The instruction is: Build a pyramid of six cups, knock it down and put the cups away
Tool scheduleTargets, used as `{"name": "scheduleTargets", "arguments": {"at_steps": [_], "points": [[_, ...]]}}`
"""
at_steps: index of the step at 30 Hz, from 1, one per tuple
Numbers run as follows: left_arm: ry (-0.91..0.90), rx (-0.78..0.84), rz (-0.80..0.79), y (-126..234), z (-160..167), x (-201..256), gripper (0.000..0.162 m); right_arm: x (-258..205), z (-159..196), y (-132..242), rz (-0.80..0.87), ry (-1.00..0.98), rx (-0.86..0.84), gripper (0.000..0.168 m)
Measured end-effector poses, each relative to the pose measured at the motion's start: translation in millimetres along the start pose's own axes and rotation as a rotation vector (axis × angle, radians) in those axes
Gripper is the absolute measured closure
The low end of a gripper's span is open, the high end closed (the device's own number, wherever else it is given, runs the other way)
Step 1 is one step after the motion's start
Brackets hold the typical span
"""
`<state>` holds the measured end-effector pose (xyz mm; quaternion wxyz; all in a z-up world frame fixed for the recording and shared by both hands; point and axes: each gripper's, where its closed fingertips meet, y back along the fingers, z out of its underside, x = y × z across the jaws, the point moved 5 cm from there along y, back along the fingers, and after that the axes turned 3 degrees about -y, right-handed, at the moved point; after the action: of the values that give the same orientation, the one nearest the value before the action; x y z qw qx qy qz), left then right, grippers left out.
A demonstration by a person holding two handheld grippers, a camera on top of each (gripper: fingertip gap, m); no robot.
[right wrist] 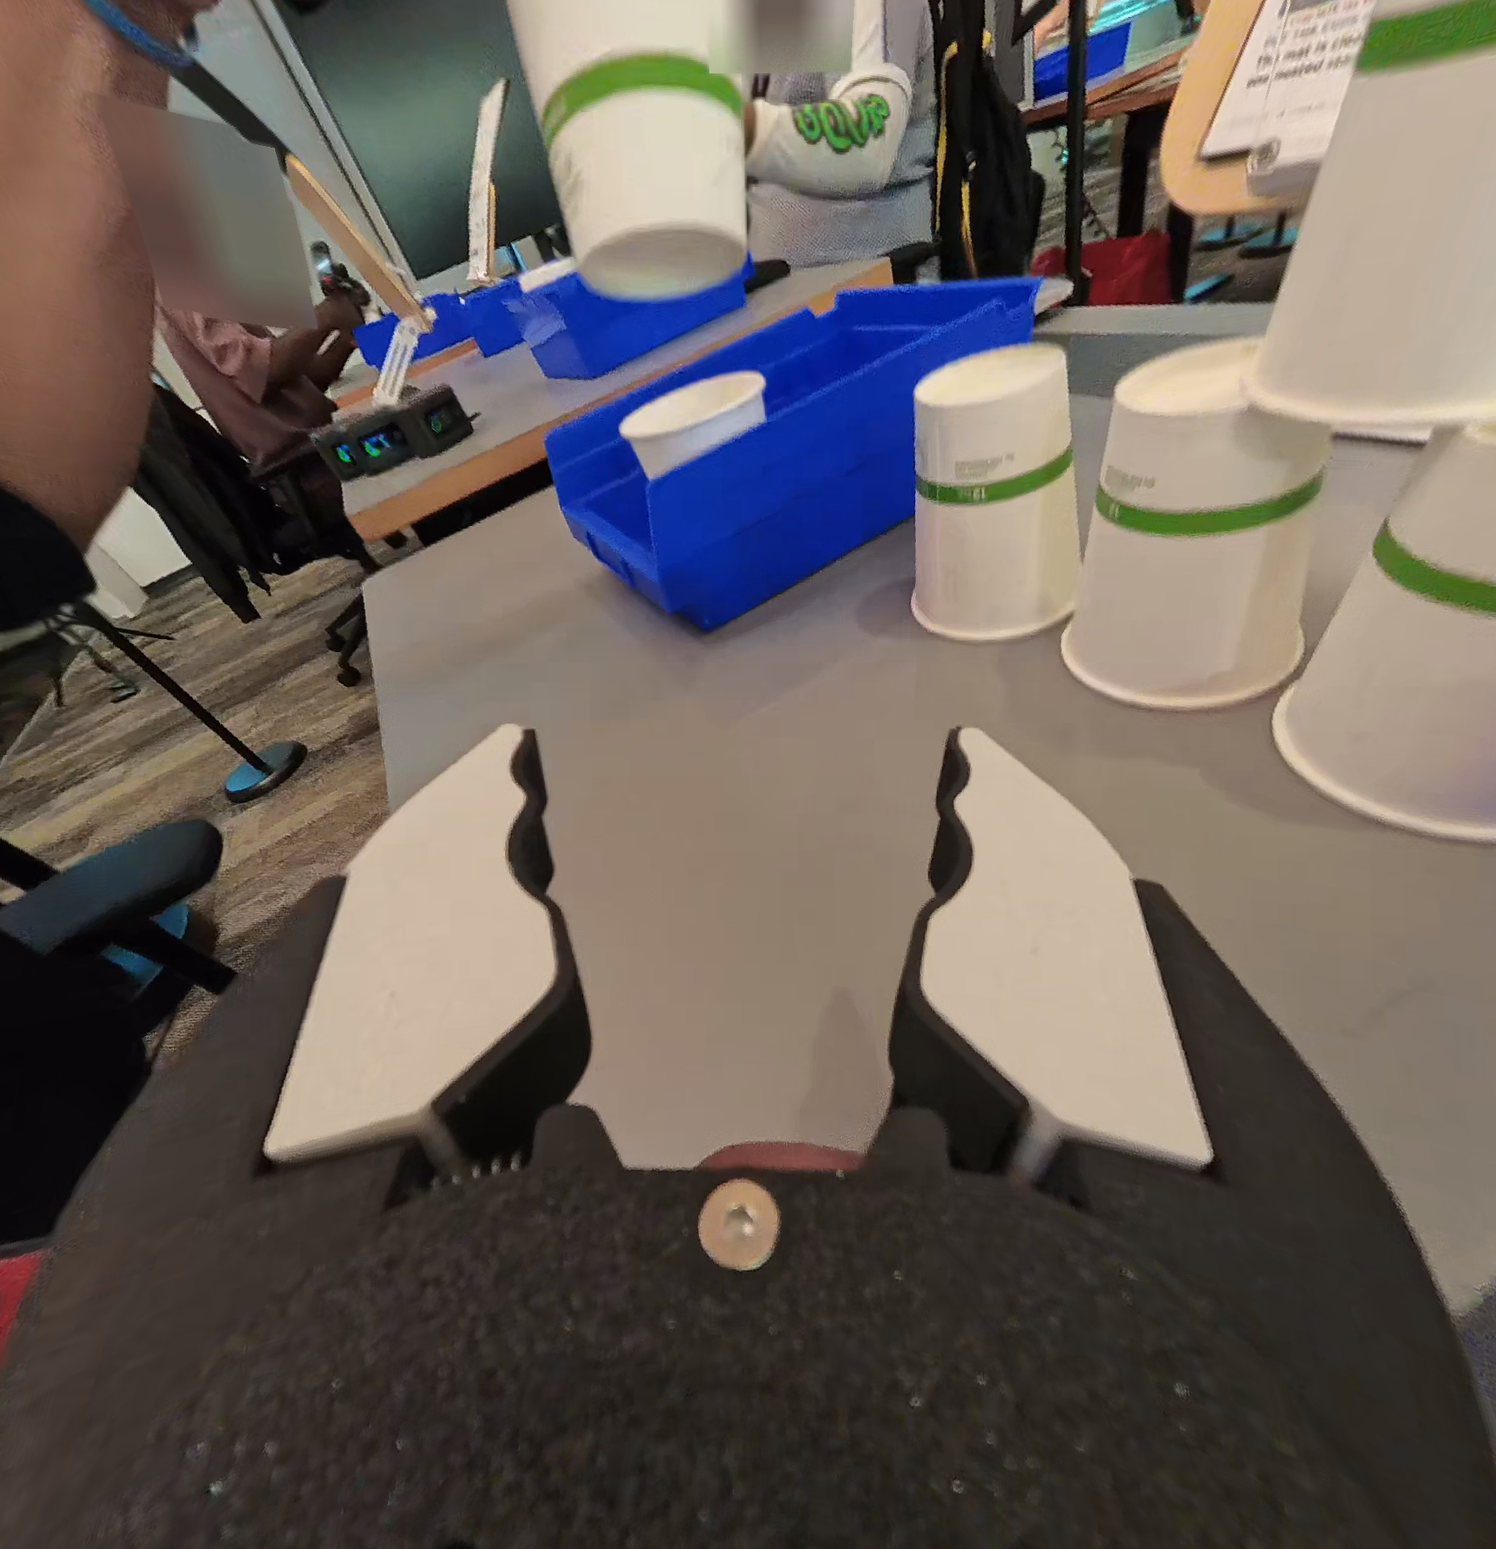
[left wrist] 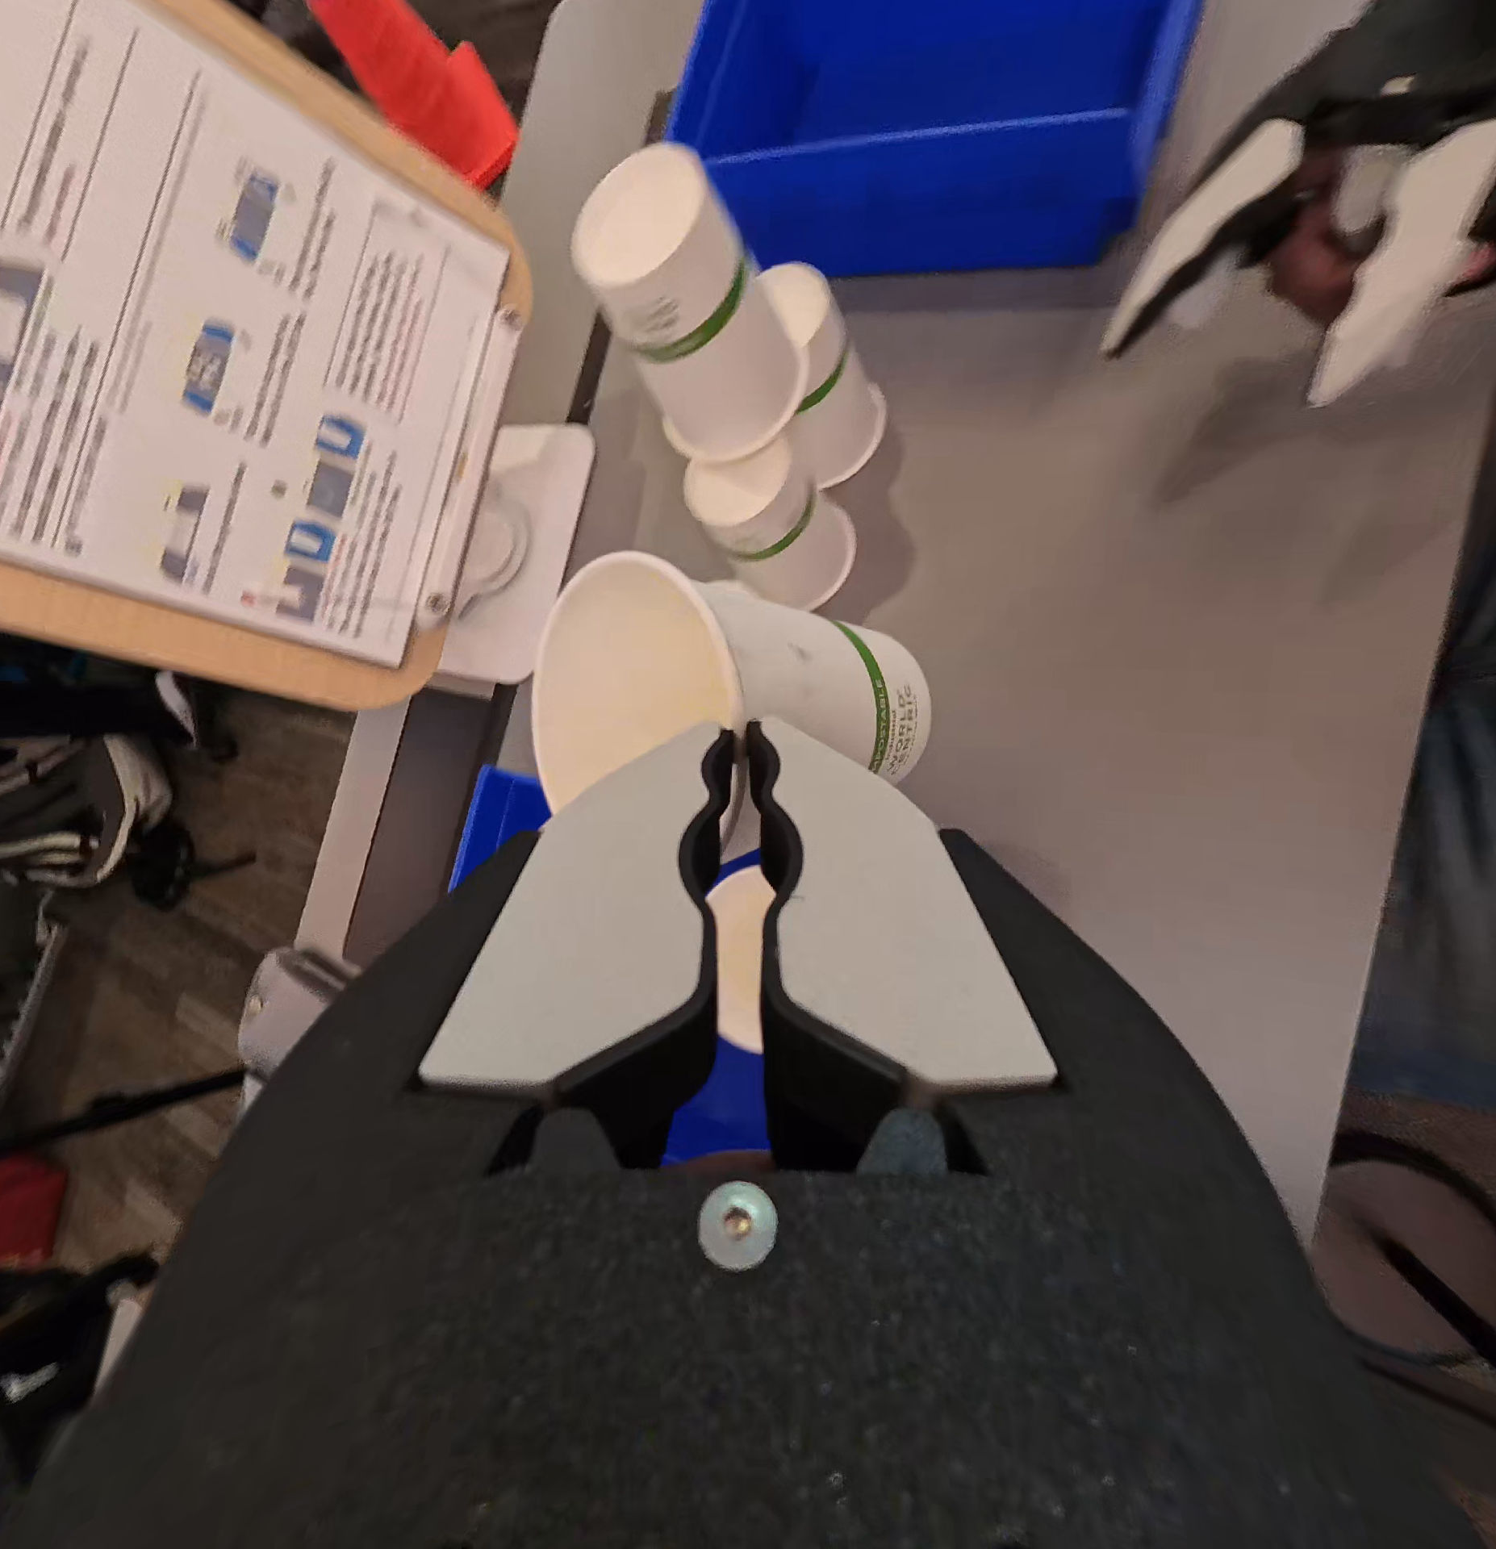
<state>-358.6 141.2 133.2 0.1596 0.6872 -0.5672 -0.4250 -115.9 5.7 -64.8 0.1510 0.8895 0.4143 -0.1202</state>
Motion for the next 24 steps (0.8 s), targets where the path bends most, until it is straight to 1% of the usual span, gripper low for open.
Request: {"name": "scheduleTargets", "arguments": {"at_steps": [5, 8, 10, 11, 17, 21, 23, 24], "points": [[-0.143, -0.011, 0.075, -26, -40, 43, 0.159, 0, -47, -17, -0.091, -0.039, 0.056, 0.074], [-0.193, -0.007, 0.114, -45, -59, 60, 0.159, 0, -62, -33, -0.129, -0.048, 0.048, 0.068], [-0.203, 0.008, 0.136, -56, -70, 66, 0.159, -2, -61, -45, -0.158, -0.056, 0.012, 0.060], [-0.204, 0.021, 0.149, -61, -74, 69, 0.159, -3, -58, -49, -0.173, -0.059, -0.005, 0.059], [-0.191, 0.102, 0.187, -82, -94, 76, 0.159, -3, -37, -57, -0.185, -0.046, -0.041, 0.059], [-0.157, 0.178, 0.202, -89, -104, 76, 0.160, -1, -38, -55, -0.205, -0.089, 0.023, 0.060], [-0.140, 0.217, 0.204, -92, -108, 76, 0.159, 1, -42, -53, -0.218, -0.121, 0.084, 0.067], [-0.131, 0.232, 0.208, -93, -109, 76, 0.159, 2, -44, -50, -0.235, -0.128, 0.109, 0.078]]}}
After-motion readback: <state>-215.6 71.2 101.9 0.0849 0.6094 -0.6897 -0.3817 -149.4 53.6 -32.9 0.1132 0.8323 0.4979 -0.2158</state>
